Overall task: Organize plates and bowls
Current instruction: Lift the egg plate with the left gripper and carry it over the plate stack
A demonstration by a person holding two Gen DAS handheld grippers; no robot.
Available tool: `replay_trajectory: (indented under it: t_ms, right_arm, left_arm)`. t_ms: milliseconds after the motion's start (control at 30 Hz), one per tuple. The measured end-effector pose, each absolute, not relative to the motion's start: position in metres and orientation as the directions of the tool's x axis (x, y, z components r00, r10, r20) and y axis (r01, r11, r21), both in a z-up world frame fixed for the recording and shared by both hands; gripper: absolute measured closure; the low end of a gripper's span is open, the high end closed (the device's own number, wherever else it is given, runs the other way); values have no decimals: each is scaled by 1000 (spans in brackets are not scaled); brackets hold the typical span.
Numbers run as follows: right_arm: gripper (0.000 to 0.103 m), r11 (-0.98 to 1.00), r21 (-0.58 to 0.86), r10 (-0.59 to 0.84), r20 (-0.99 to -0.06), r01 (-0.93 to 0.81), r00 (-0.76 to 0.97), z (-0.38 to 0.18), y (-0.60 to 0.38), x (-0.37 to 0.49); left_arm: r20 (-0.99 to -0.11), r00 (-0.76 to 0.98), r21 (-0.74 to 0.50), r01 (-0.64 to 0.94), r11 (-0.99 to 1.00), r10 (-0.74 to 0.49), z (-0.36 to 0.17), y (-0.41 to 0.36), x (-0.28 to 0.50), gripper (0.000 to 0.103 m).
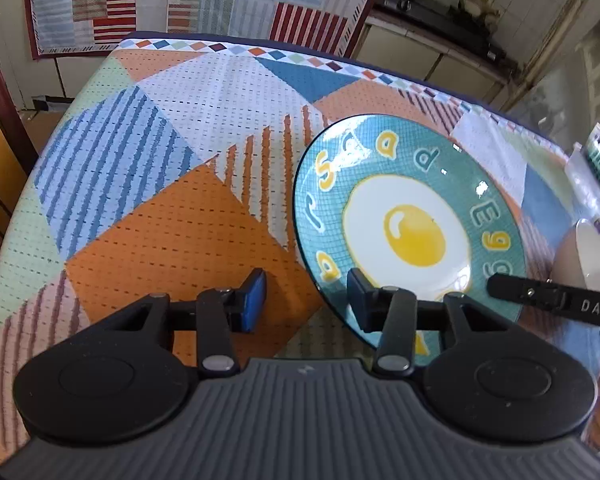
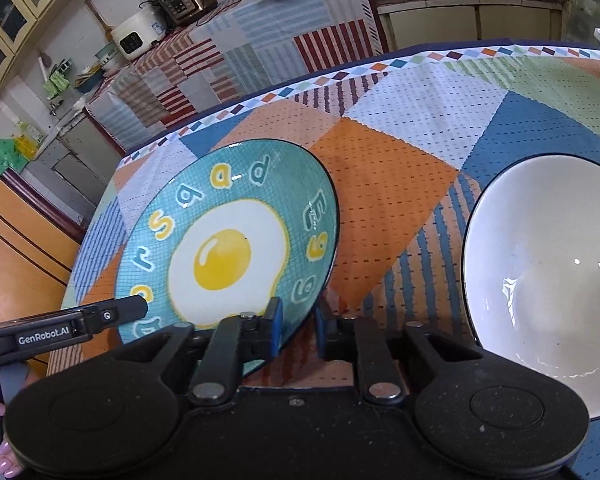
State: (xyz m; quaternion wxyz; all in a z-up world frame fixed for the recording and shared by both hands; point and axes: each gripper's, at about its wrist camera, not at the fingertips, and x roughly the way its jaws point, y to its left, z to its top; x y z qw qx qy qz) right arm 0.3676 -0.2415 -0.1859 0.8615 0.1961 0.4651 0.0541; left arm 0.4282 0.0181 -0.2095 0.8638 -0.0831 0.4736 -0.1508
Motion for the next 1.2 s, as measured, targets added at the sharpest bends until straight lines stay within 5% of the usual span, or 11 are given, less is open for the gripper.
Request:
replay_trajectory:
  t_ms: [67,167,567,1200]
  right_arm:
    - [84,913,398,279,-772,91,571,-188,-242,367]
    - [84,890,443,308,-758,107,576,-194,-248,368]
    - [84,904,426,327,-741,35,586,-172,-250,359]
    - [83,904,420,354,-641,-75,681,-75,-253,233]
  left_arm:
    - [-782,519,-300,173,938,-346,-211,18,426,67]
    - [-773,488,-352,199,914,-405,-214,13,425,83]
    - [-789,504,-246,266,932,-352,-174,-2,399,84]
    - [-712,565,-253,346,903,-416,-72,8,267,84]
